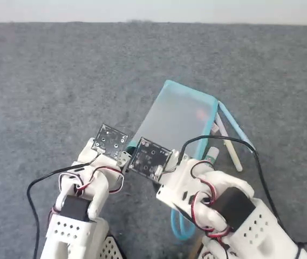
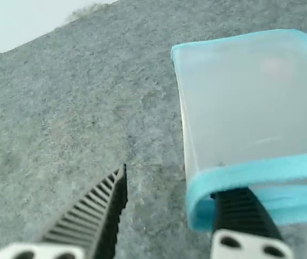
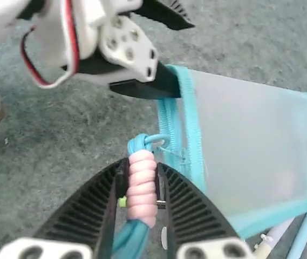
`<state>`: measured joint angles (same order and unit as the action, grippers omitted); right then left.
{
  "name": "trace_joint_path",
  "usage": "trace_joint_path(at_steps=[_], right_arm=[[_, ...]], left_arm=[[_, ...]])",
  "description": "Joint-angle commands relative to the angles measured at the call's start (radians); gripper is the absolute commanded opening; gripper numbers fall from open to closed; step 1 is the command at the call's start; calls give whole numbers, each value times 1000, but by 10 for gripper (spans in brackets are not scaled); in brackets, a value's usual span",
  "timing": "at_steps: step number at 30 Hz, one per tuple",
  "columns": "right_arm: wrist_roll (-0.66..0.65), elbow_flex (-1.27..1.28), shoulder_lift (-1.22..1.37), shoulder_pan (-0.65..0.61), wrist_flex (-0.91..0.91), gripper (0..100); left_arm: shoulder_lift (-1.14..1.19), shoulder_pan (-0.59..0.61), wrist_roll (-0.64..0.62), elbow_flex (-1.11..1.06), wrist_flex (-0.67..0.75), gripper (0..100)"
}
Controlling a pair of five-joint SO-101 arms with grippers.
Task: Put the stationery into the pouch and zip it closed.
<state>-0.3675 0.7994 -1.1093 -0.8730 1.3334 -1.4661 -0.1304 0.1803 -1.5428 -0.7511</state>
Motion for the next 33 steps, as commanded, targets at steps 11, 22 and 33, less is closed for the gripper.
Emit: trace_joint_path(at_steps=[11,22,33], right_arm=[[-51,-28,-150,-79,65,7],[-43,-26,-143,35,56,7],[-41,-29,128,294,-28,7]], left_arm=[[5,-127,6,-53,146,108],[-3,2,-74,5,143,11],[-5,252,-172,51,86,11]])
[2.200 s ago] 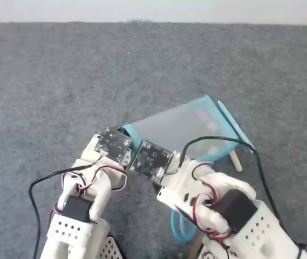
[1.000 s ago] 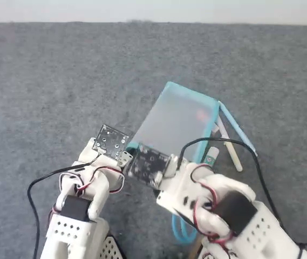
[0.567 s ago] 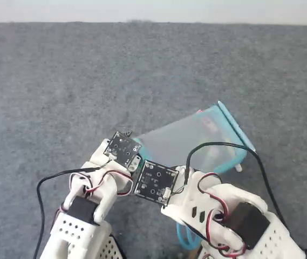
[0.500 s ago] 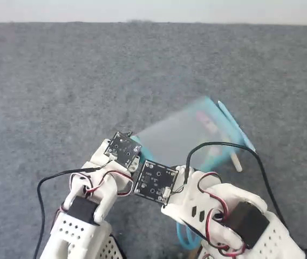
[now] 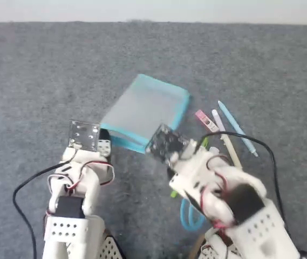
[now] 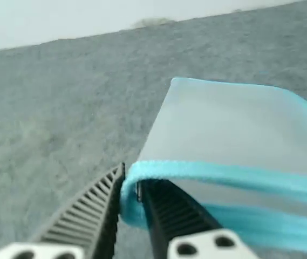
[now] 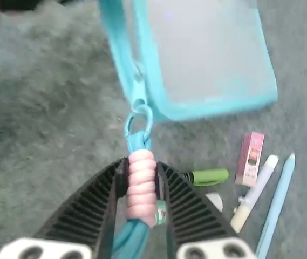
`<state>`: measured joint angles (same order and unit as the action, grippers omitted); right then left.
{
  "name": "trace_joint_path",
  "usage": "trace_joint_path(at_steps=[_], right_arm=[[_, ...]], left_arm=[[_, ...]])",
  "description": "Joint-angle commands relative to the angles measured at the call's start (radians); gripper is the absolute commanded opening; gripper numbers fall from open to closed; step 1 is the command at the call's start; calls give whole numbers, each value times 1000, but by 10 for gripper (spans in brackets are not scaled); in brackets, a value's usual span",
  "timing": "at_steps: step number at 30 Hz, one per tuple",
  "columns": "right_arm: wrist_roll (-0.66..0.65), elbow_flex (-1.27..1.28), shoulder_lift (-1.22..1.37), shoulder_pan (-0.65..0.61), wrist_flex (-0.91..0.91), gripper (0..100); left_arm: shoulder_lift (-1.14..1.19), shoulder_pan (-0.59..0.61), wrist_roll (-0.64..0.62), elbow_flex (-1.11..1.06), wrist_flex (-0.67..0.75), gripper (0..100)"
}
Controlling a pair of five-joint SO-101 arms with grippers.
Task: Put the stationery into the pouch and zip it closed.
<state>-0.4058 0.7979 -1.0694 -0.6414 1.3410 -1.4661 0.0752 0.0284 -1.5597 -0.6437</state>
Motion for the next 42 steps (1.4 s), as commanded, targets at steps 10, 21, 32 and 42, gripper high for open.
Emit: trace_joint_path(at_steps=[10,21,32,42], right_arm=[[43,-68,237,193,-54,7],[97,-164,236,68,71,313],[77,-230,475,452,104,387],[-107,-342,839,573,19,322]], left_arm=[[-5,52,-18,101,-107,11],[-3,11,-25,67,-66,11],[-3,92,-63,56,-46,12],[-3,95,-61,42,-46,12]])
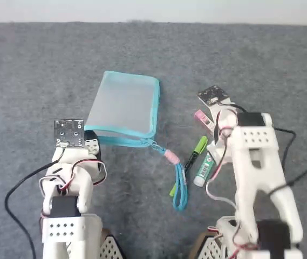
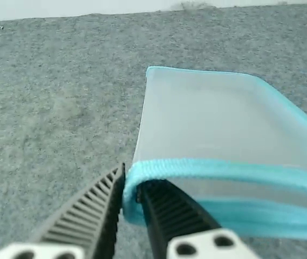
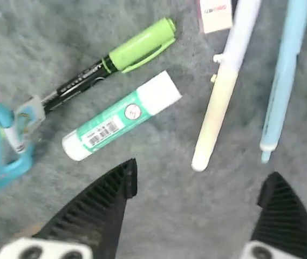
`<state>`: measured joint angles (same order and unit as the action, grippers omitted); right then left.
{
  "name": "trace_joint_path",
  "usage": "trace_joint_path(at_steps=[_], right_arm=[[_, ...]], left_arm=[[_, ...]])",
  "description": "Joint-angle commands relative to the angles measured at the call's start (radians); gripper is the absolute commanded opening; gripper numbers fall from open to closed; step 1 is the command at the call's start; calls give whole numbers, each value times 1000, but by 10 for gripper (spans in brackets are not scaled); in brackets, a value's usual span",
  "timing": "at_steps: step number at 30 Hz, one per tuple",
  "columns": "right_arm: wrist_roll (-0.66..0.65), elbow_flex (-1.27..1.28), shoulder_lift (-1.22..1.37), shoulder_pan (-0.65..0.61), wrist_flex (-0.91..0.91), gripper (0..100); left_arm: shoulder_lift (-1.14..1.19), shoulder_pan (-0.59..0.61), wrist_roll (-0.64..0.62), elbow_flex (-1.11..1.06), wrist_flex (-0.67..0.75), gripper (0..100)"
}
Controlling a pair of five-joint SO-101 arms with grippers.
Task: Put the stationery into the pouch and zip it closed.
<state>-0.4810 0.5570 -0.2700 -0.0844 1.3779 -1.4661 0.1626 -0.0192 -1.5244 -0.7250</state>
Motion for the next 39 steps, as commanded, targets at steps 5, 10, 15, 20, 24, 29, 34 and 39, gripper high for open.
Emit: trace_joint_path(at_steps=[5,10,15,20,24,29,34,39], right_arm=[[-44,-238,176,51,-21,319],[-38,-351,332,99,-50,318],[-55,-471,473,127,-85,320],[-120,-577,599,147,-85,318],[-121,-644,697,162,-85,318],[-117,-726,819,203,-82,318],[-115,-787,909,232,-76,314],[-109,-799,918,259,-58,150]], left_arm=[[-3,8,-14,5,35,12],[-3,2,-14,-18,68,12],[-3,2,-14,-31,86,12],[-3,2,-14,-31,86,12],[-3,2,-14,-31,86,12],[-3,0,-14,-31,86,12],[-3,0,-14,-31,86,12],[-3,0,-14,-31,86,12]])
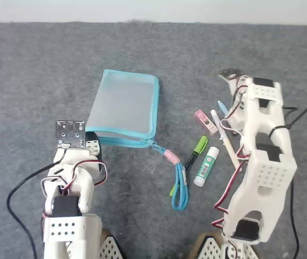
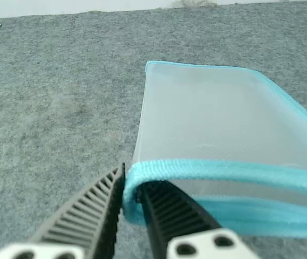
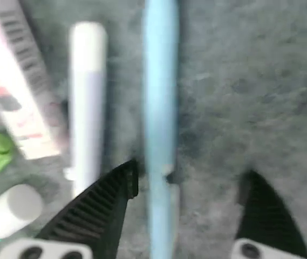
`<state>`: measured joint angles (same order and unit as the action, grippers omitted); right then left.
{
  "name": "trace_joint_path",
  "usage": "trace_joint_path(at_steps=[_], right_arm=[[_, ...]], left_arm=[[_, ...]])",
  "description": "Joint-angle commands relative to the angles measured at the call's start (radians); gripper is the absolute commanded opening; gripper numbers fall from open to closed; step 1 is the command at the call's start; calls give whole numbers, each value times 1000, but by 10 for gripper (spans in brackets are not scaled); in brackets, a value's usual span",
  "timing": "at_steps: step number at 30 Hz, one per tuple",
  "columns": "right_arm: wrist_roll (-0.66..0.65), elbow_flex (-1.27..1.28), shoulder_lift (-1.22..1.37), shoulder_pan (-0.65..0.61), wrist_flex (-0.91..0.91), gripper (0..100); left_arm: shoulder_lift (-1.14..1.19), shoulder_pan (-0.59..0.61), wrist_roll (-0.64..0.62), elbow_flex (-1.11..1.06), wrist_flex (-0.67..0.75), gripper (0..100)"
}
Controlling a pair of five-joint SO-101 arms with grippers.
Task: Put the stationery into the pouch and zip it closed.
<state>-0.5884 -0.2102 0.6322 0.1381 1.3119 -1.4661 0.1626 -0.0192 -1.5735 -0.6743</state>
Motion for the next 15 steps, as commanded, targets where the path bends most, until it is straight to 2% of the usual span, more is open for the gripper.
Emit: trace_joint_path(at_steps=[1,3,6,15], right_arm=[[23,-32,15,45,13,117],[75,-35,13,65,33,67],[110,-63,13,88,99,43],[124,-193,10,84,298,6]], left_arm=[[-3,0,-14,18,35,12],[-3,0,-14,18,35,12],[-3,2,-14,18,34,12],[-3,5,-14,8,35,12]])
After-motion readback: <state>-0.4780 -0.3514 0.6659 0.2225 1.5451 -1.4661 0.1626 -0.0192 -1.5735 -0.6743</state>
